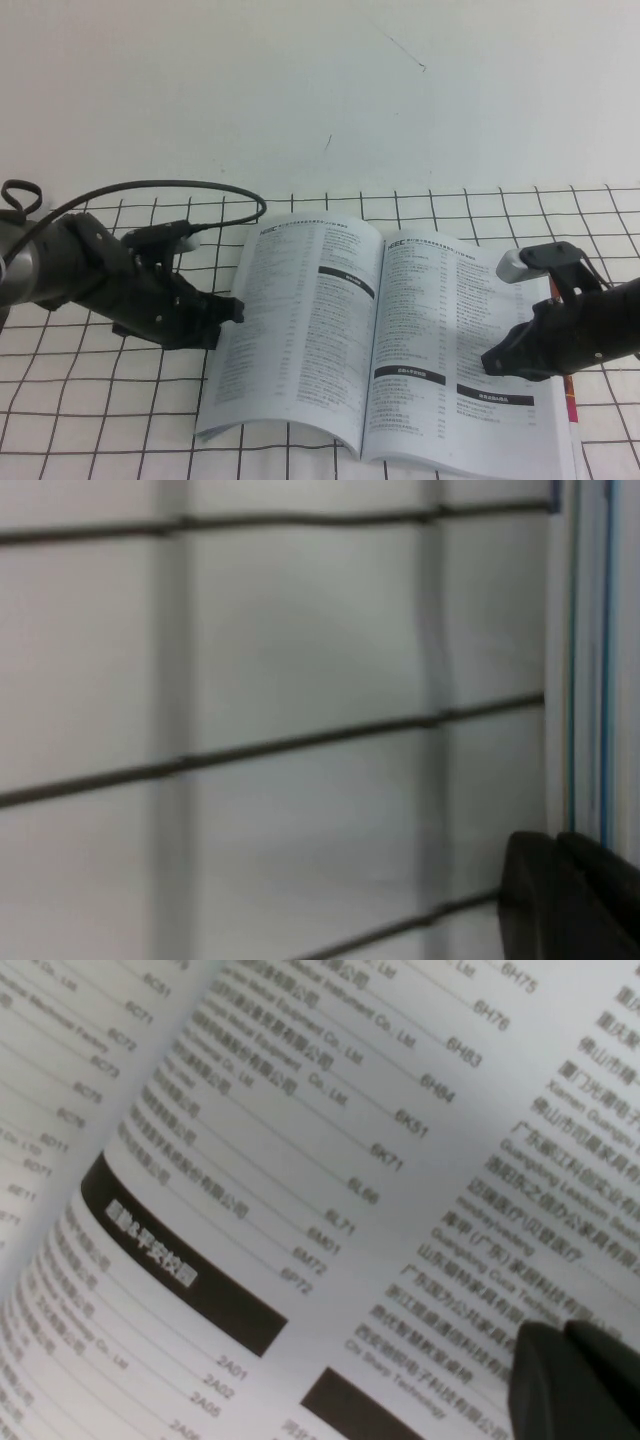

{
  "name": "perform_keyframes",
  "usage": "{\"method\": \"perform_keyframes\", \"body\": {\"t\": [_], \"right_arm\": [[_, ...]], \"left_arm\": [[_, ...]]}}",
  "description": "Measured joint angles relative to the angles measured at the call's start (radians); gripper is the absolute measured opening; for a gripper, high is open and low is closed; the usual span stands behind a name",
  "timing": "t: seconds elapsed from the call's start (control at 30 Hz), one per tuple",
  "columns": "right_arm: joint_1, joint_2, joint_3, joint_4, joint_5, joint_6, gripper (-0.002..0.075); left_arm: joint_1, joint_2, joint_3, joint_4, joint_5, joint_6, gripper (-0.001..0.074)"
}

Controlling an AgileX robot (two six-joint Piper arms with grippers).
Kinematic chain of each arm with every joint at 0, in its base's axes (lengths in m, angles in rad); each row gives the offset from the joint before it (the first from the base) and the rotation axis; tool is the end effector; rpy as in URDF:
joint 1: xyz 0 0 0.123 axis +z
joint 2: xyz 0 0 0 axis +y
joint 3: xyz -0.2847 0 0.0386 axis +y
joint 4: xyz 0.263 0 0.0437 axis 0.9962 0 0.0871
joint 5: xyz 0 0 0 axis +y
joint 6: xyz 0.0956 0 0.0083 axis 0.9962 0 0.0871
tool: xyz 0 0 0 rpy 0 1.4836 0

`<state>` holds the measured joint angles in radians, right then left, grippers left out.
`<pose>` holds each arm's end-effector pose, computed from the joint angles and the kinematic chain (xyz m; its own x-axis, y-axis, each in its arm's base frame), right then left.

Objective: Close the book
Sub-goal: 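Close the open booklet and leave it lying on the table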

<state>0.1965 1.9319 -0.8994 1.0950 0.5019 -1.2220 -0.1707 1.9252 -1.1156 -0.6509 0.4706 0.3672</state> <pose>0.3265 0.1069 0.0917 -0.8357 -0.3337 -0.4362 -0.4917 0.8085 0.3234 0.3791 -0.0921 0.1338 -0.9229 -0.0626 -0.3799 0.0768 0.9370 -0.3409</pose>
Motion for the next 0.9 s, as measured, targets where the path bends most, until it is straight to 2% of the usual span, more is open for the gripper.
{"method": "perform_keyframes", "body": {"t": [0.27, 0.4, 0.47, 0.57, 0.7, 0.9], "right_arm": [[0.000, 0.000, 0.000, 0.000, 0.000, 0.002, -0.0003], [0.000, -0.018, 0.000, -0.010, -0.005, 0.056, -0.0003], [0.000, -0.045, 0.002, -0.069, -0.019, 0.103, -0.0003], [0.000, -0.099, 0.015, -0.250, -0.028, 0.234, -0.0003], [0.002, -0.231, 0.023, -0.563, 0.011, 0.455, -0.0003], [0.002, -0.433, 0.023, -1.049, 0.168, 0.773, -0.0003]], "left_arm": [[-0.043, 0.013, 0.000, -0.582, 0.252, 0.485, -0.0004], [-0.043, 0.013, 0.000, -0.885, 0.424, 0.680, -0.0004], [-0.045, 0.005, 0.000, -0.979, 0.533, 0.747, -0.0004], [-0.048, -0.029, 0.000, -1.014, 0.608, 0.784, -0.0004], [-0.038, -0.091, 0.000, -1.017, 0.612, 0.799, -0.0004], [0.029, -0.241, 0.000, -0.853, 0.544, 0.766, -0.0004]]}}
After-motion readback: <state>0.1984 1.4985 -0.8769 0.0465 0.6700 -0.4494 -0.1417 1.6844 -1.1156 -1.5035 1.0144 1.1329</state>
